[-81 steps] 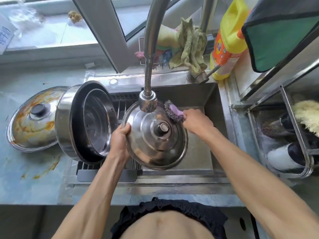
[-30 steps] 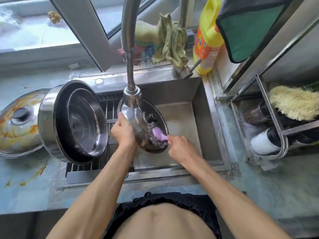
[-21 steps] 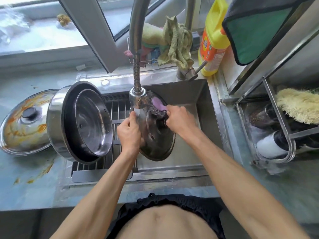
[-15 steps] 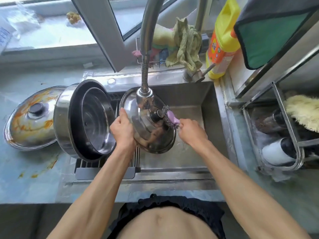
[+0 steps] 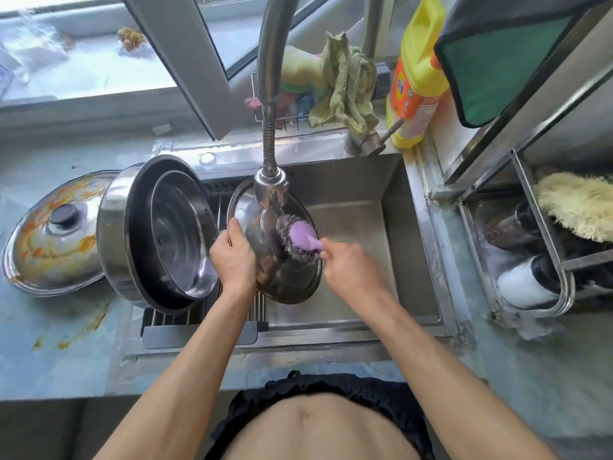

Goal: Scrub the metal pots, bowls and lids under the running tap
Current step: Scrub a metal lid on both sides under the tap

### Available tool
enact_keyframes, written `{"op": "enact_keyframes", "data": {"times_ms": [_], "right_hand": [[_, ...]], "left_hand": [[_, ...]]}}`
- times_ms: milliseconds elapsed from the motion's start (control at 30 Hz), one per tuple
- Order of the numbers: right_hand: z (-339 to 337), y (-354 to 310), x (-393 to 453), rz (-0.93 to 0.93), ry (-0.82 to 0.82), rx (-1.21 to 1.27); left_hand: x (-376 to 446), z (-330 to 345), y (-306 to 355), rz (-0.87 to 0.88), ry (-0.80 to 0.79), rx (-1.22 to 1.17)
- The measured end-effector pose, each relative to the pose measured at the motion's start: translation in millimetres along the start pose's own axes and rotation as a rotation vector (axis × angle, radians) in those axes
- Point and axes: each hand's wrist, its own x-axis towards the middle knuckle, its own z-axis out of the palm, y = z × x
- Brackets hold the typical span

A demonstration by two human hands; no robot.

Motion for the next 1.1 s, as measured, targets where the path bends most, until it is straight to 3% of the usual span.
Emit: {"op": "enact_keyframes", "data": {"times_ms": [100,333,500,667,733,1000,1100], "right_hand": [[-6.0,-21.7,6.5,-0.065,-0.034,-0.206],[-24.2,-55.0,19.2,-0.253,-0.020,-0.237],[-51.8,-25.7,54.0,0.010,-0.071,-0.129],[-51.7,-39.5,46.8,-0.125,-0.115,-0.175],[-55.8,-41.3,53.4,-0.142,-0.116,-0.167],[-45.0,30.6,90.0,0.171,-0.168,-0.039],[-34.7,48.2,75.0,0.265,-0.188,0.025]], "left_hand": [[-9.9,-0.8,1.0,0.027,0.007,0.016],[-8.4,-9.4,-3.6,0.082,-0.145,0.051],[2.7,-20.3,-12.1,0.153,-0.416,0.089],[19.3,-12.0,-5.6,0.139,-0.508,0.071],[22.4,-11.8,-4.0,0.097,-0.518,0.047],[30.2,-17.1,0.4,-0.119,-0.423,-0.175],[30.9,-13.4,3.7,-0.196,-0.311,-0.252]]}}
